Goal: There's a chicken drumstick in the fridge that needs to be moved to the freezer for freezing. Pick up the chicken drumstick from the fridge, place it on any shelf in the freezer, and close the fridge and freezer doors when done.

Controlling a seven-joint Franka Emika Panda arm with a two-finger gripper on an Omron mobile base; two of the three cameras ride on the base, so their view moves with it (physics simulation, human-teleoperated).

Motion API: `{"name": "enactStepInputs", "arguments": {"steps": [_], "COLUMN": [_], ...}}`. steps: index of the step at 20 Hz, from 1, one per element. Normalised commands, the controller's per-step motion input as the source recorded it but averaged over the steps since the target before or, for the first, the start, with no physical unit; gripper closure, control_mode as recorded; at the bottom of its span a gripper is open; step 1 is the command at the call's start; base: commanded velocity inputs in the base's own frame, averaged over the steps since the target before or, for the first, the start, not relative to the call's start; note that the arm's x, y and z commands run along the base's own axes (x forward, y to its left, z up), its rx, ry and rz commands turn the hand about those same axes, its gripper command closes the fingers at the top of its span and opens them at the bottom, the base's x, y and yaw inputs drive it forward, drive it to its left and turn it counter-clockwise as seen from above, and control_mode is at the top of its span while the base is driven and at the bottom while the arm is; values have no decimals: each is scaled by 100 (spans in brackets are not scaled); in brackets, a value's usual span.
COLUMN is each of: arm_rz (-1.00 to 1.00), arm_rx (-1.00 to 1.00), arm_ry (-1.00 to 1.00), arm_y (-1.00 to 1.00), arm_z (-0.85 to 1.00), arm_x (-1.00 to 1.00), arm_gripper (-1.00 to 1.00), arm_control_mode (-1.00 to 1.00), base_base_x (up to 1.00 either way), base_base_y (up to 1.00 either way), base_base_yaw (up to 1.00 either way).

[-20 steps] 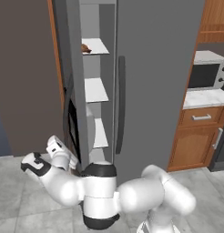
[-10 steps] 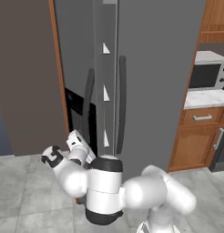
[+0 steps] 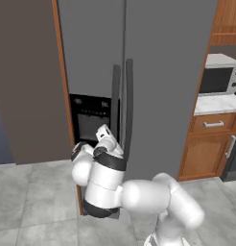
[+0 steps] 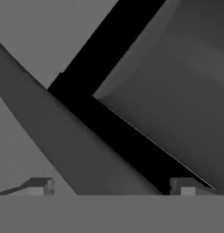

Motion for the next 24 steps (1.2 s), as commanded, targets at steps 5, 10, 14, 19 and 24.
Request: {"name": "enactStepInputs", "arguments": {"steps": [5, 10, 14, 19, 24], "arm_rz": [-11, -6, -4, -1, 0], "arm_rx": [1, 0, 0, 1, 3], "arm_ry": [0, 0, 0, 0, 0], "arm_y": [-86, -45, -33, -29, -18], "arm_z": [0, 1, 0, 4, 36], "arm_x": [75, 90, 88, 46, -16], "arm_gripper": [-100, -100, -100, -100, -100], "arm_control_mode": [-100, -100, -100, -100, -100], "base_base_x": [0, 0, 0, 0, 0], "base_base_y": [0, 0, 0, 0, 0], "base_base_yaw": [0, 0, 0, 0, 0]}}
